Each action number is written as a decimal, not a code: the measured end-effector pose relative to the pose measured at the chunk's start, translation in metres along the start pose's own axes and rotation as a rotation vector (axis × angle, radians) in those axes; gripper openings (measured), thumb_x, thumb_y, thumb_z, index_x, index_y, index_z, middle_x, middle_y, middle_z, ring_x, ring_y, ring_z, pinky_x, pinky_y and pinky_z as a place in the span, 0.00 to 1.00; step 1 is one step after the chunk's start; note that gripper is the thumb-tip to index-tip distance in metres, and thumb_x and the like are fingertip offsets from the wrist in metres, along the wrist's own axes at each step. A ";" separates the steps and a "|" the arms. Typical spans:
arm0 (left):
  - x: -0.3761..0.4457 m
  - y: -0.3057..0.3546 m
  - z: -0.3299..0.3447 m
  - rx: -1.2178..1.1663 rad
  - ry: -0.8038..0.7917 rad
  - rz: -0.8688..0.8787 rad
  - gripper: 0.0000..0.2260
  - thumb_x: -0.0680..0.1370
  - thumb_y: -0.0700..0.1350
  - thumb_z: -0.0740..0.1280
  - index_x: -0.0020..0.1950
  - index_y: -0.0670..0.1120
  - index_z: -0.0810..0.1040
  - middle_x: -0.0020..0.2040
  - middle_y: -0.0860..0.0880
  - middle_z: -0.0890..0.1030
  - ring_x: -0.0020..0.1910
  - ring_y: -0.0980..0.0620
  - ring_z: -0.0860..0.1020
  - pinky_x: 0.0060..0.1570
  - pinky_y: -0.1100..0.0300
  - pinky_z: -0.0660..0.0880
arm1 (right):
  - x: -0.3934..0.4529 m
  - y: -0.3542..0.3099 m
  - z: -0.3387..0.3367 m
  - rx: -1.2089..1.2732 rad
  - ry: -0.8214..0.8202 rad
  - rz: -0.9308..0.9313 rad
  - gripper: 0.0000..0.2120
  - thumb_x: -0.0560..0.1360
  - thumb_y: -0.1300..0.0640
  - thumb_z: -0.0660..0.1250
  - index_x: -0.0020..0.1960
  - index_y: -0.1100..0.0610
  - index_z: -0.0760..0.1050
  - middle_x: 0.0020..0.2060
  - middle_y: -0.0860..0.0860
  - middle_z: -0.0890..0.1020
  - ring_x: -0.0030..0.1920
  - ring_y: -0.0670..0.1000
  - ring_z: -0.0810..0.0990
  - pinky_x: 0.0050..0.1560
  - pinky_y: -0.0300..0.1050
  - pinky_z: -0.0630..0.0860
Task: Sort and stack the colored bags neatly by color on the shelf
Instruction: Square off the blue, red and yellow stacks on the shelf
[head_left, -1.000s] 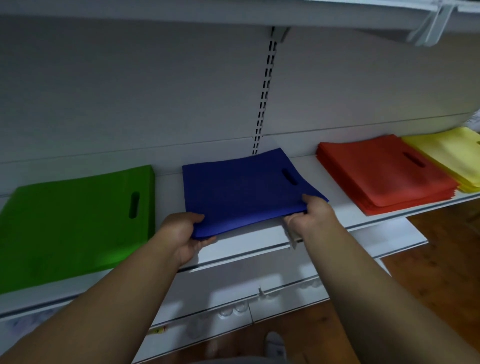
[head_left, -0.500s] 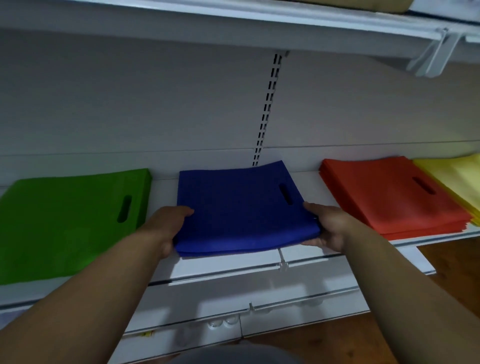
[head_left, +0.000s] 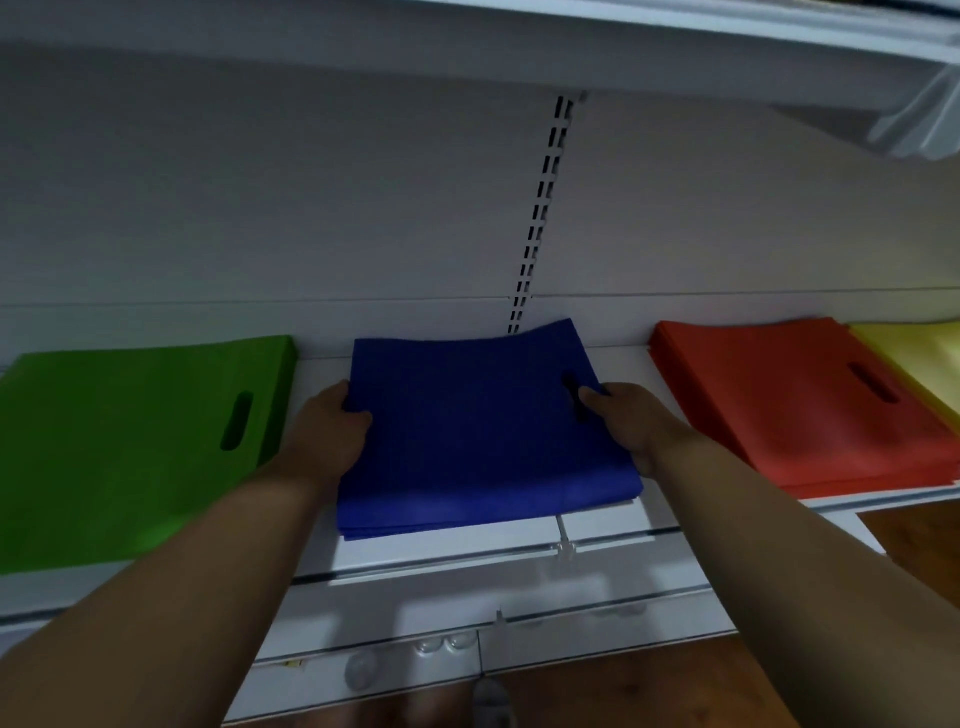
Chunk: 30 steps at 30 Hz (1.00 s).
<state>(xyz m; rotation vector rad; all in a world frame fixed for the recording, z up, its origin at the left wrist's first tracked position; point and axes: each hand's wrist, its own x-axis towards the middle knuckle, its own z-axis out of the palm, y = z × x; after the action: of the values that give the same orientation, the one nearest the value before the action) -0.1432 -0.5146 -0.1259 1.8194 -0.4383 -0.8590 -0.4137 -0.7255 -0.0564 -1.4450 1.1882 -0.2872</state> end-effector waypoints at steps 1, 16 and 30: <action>-0.009 0.008 0.001 -0.020 0.000 -0.008 0.14 0.68 0.46 0.64 0.49 0.60 0.80 0.52 0.47 0.84 0.48 0.42 0.83 0.52 0.40 0.79 | 0.001 0.004 0.000 0.013 0.014 -0.009 0.15 0.81 0.50 0.63 0.55 0.62 0.78 0.49 0.61 0.83 0.44 0.58 0.84 0.43 0.51 0.82; -0.030 0.020 0.017 -0.508 0.085 -0.015 0.17 0.82 0.45 0.63 0.71 0.51 0.72 0.61 0.52 0.80 0.53 0.56 0.81 0.53 0.56 0.78 | 0.020 0.012 -0.006 0.274 -0.227 -0.115 0.31 0.78 0.30 0.42 0.62 0.41 0.77 0.55 0.46 0.84 0.56 0.48 0.83 0.51 0.45 0.80; -0.023 0.025 0.027 -0.639 0.069 0.025 0.12 0.83 0.51 0.59 0.61 0.49 0.78 0.45 0.59 0.84 0.37 0.64 0.82 0.32 0.70 0.76 | 0.049 0.015 -0.009 0.208 -0.238 -0.111 0.31 0.76 0.28 0.43 0.71 0.39 0.67 0.63 0.40 0.78 0.58 0.42 0.79 0.51 0.37 0.75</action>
<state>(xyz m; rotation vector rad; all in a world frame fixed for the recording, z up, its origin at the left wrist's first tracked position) -0.1764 -0.5274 -0.1005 1.2438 -0.1151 -0.8004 -0.4053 -0.7662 -0.0882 -1.3238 0.8617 -0.2965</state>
